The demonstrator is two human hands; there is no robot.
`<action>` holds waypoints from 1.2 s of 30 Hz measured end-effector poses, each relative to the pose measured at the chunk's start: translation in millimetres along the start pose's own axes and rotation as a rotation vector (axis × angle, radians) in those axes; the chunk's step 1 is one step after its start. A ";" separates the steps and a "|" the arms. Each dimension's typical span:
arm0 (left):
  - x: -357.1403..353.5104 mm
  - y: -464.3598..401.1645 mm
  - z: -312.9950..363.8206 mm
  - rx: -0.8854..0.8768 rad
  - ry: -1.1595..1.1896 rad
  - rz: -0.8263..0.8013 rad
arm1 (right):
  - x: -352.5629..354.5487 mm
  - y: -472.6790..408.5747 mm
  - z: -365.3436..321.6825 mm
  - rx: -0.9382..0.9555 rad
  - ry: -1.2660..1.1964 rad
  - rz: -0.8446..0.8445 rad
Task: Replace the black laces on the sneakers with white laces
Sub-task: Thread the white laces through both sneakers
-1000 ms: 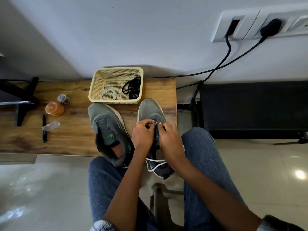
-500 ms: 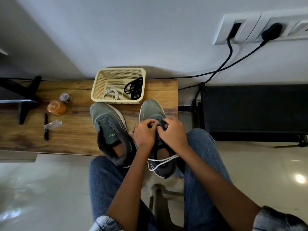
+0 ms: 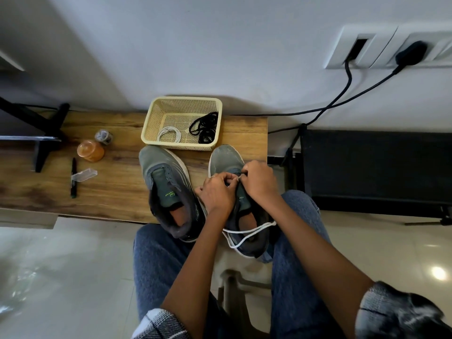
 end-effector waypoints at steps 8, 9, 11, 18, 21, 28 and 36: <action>-3.1 3.8 11.4 0.003 0.044 0.064 | 9.8 -7.2 22.6 -0.166 -0.461 -0.105; -2.9 4.1 11.9 0.008 0.045 0.071 | 9.1 -7.5 22.6 -0.183 -0.488 -0.115; -2.7 3.7 12.9 0.021 0.038 0.077 | 7.7 -9.6 24.3 -0.217 -0.548 -0.133; -2.5 -0.1 18.8 0.031 -0.014 0.070 | 6.7 -13.6 30.2 -0.282 -0.663 -0.166; -1.4 -3.2 22.2 0.008 -0.066 0.067 | 5.7 -14.2 31.5 -0.284 -0.667 -0.171; 3.6 -5.9 25.1 -0.044 -0.153 0.033 | 7.7 -11.0 29.5 -0.179 -0.550 -0.151; 0.7 -4.3 17.0 -0.018 0.013 0.024 | 5.6 -10.3 27.0 -0.128 -0.444 -0.124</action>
Point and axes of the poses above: each hand's wrist, its own y-axis away from the middle knuckle, its own x-axis out of the back of the hand, z = x × y, the point moved 2 cm from there along -y, towards the middle knuckle, and after that the axes turned 3 degrees about -z, right-handed, at the moved point
